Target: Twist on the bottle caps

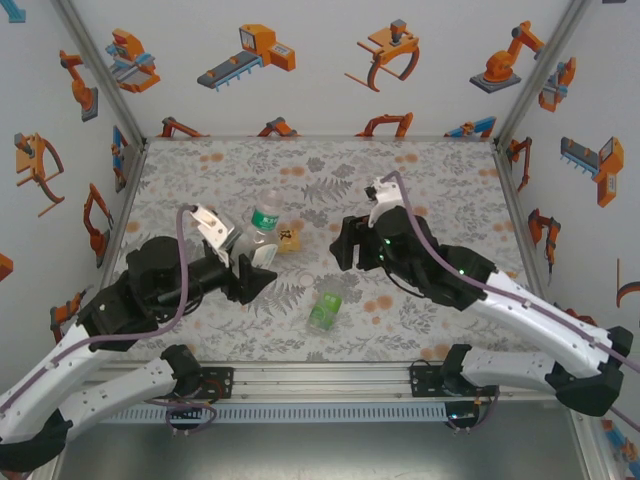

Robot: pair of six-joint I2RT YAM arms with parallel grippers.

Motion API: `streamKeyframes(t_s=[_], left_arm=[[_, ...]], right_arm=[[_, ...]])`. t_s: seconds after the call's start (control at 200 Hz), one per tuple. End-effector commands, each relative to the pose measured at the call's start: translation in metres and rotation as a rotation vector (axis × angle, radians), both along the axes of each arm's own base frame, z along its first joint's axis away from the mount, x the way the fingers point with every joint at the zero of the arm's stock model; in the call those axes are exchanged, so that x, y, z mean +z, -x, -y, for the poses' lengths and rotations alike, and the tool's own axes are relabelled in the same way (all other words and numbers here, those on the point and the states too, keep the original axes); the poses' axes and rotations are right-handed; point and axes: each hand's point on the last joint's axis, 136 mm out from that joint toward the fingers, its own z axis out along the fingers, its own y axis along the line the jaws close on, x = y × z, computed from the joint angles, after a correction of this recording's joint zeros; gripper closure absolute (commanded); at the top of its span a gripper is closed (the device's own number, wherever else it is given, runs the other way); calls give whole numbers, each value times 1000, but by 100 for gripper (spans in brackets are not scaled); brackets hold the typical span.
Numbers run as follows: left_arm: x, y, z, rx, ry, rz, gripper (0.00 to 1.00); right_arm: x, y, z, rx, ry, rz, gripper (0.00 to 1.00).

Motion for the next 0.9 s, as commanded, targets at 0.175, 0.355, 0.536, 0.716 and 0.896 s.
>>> streamKeyframes(t_s=[0.175,0.355,0.536,0.716,0.896], left_arm=[[13,-4,-20,92,52,30,100],[28,-1,-29,109,103,60,100],[45,4,-47,147,138,108,100],[52,9,-56,153,156,121,100],[53,14,-61,151,165,113,100]], right_arm=[[-62,-6,-37,49,176,-230,38],[-100,-8,-72,125,216,-365,38],[-131,-19,-90,128,262,-436,38],[-163,-32,-101,114,317,-486,38],[-197,-42,-108,116,381,-526,38]])
